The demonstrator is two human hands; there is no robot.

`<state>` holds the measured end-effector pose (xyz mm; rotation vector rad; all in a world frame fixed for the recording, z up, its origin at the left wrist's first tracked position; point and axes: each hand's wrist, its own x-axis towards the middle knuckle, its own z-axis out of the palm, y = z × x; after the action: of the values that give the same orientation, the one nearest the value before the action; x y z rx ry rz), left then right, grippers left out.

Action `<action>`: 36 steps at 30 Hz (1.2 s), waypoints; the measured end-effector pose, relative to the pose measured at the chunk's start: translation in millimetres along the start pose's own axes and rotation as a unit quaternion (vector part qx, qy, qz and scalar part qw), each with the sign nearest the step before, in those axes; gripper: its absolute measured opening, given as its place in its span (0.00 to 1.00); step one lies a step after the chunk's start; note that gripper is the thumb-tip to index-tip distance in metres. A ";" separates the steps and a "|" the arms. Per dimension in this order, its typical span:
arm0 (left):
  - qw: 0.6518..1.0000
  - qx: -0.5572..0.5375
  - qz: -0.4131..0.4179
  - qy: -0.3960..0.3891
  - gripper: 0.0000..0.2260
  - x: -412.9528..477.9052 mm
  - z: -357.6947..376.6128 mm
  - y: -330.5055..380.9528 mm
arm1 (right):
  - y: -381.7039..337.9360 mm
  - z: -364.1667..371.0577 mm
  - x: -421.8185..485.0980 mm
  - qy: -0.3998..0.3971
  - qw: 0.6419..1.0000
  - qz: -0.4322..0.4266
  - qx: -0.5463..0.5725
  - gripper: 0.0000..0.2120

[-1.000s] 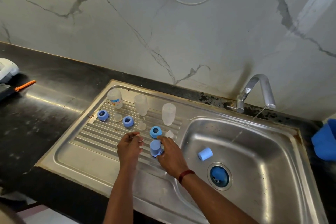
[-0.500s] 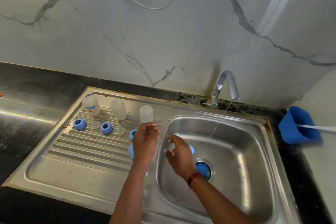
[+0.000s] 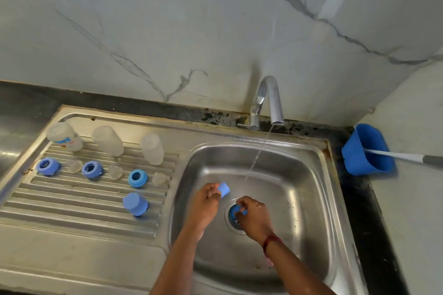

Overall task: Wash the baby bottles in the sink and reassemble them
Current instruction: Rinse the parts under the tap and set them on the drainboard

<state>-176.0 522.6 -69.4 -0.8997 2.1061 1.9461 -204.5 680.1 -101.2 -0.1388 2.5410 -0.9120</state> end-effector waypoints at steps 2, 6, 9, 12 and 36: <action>1.000 0.016 -0.012 0.012 0.09 7.2 5.1 -7.9 | 11.1 2.7 8.1 -0.024 0.999 0.028 0.002 0.12; 0.993 0.107 -0.025 0.034 0.07 25.4 15.2 -21.2 | 22.3 11.4 29.0 -0.051 0.997 0.062 0.015 0.12; 0.979 0.197 -0.041 0.038 0.14 43.3 21.6 -28.9 | 21.3 17.4 44.4 -0.064 0.992 0.091 0.058 0.11; 0.956 0.287 -0.043 0.053 0.20 59.8 25.1 -35.7 | 25.4 27.4 57.4 -0.066 0.981 0.139 0.115 0.09; 0.987 0.162 0.004 0.019 0.08 53.6 52.5 -41.2 | 10.6 0.2 57.0 -0.038 0.927 0.212 0.306 0.23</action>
<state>-213.9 555.1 -138.9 -0.8655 2.3560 1.5328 -255.1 674.8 -128.8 0.5300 1.9761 -1.4119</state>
